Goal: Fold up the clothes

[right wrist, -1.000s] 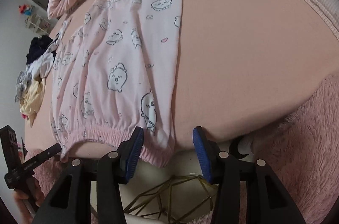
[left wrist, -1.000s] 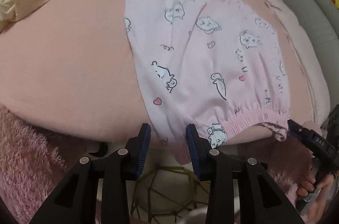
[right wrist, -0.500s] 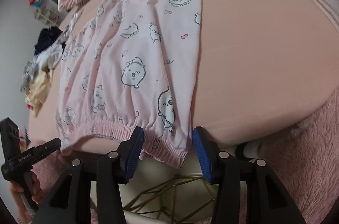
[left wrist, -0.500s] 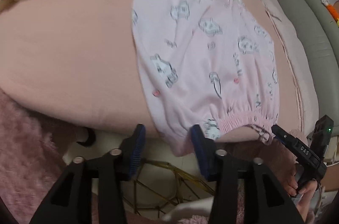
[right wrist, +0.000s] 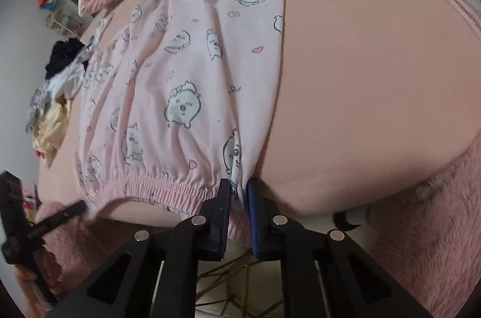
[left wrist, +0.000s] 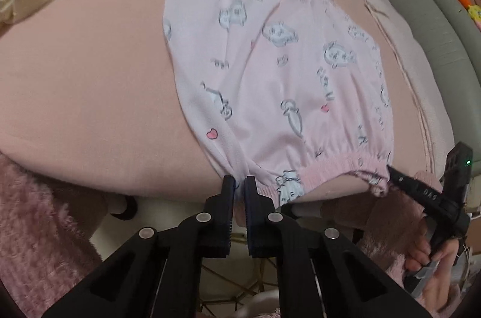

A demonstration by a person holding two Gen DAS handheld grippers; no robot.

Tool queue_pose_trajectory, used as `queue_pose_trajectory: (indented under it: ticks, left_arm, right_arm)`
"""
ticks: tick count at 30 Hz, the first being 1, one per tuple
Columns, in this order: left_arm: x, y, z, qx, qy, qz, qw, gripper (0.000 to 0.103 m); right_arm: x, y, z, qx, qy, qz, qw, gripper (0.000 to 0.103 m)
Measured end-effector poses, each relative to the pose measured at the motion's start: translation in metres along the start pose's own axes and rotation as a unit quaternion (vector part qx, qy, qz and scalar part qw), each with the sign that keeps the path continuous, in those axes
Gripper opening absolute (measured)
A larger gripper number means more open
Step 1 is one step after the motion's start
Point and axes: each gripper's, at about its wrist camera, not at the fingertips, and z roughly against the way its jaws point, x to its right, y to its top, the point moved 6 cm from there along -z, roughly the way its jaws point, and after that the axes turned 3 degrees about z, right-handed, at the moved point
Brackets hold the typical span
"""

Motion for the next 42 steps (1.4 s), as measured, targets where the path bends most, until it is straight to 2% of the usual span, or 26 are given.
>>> queue_pose_trajectory:
  ticks: [1,5,7,10,13,16,19,21,22,24,25,26,28,31,32,33,42]
  left_arm:
    - [-0.002,-0.003,0.0,0.001,0.0,-0.001,1.0,0.007]
    - [0.009,0.004,0.017,0.014,-0.025,-0.008,0.9995,0.003]
    - [0.019,0.01,0.039,0.038,-0.041,-0.019,0.9983,0.002]
    - [0.029,0.012,0.069,0.059,-0.042,-0.038,0.9967,0.001]
    - [0.024,-0.004,0.081,0.046,-0.051,-0.032,0.9971,0.001]
    - [0.019,0.0,0.059,0.032,-0.054,-0.011,0.998,0.001]
    - [0.004,0.007,0.037,-0.002,-0.114,0.059,0.9917,0.003]
    - [-0.002,0.009,0.034,0.001,-0.114,0.077,0.9905,0.006]
    - [-0.006,0.009,0.033,0.001,-0.111,0.083,0.9904,0.011]
    - [-0.013,0.003,0.028,-0.008,-0.1,0.086,0.9912,0.024]
    - [-0.012,0.002,0.024,-0.017,-0.11,0.092,0.9895,0.037]
    - [-0.01,0.0,0.022,-0.021,-0.119,0.095,0.9881,0.046]
    - [-0.004,0.0,0.015,-0.02,-0.123,0.092,0.988,0.047]
    - [0.002,0.002,0.004,-0.022,-0.134,0.098,0.9859,0.044]
    - [0.004,0.003,0.0,-0.025,-0.14,0.104,0.9844,0.029]
    - [0.005,0.005,-0.002,-0.027,-0.143,0.108,0.9835,0.025]
    - [0.004,0.009,-0.005,-0.026,-0.148,0.113,0.9822,0.025]
  right_arm:
    - [0.002,-0.002,0.004,0.002,-0.001,0.01,1.0,0.013]
    - [0.008,-0.012,0.02,0.01,-0.003,0.049,0.999,0.004]
    - [-0.002,-0.01,0.035,0.035,0.001,0.065,0.997,0.003]
    - [-0.014,-0.012,0.068,0.066,0.01,0.082,0.994,0.003]
    - [-0.015,-0.034,0.083,0.048,0.028,0.08,0.995,0.003]
    - [-0.01,-0.044,0.084,0.03,0.038,0.062,0.997,0.003]
    - [0.007,-0.034,0.075,0.005,0.041,0.027,0.999,0.003]
    - [0.013,-0.031,0.07,0.0,0.035,0.023,0.999,0.005]
    - [0.015,-0.032,0.069,0.0,0.037,0.019,0.999,0.006]
    - [0.02,-0.034,0.066,-0.001,0.039,0.01,0.999,0.006]
    - [0.02,-0.034,0.062,-0.006,0.034,0.007,0.999,0.006]
    - [0.02,-0.035,0.058,-0.01,0.029,0.004,1.0,0.006]
    - [0.021,-0.035,0.051,-0.019,0.031,0.0,0.999,0.006]
    - [0.02,-0.036,0.04,-0.034,0.037,-0.003,0.999,0.014]
    - [0.019,-0.036,0.037,-0.039,0.04,-0.003,0.998,0.016]
    - [0.018,-0.037,0.033,-0.044,0.042,-0.004,0.998,0.016]
    - [0.011,-0.039,0.002,-0.086,0.064,-0.005,0.994,0.016]
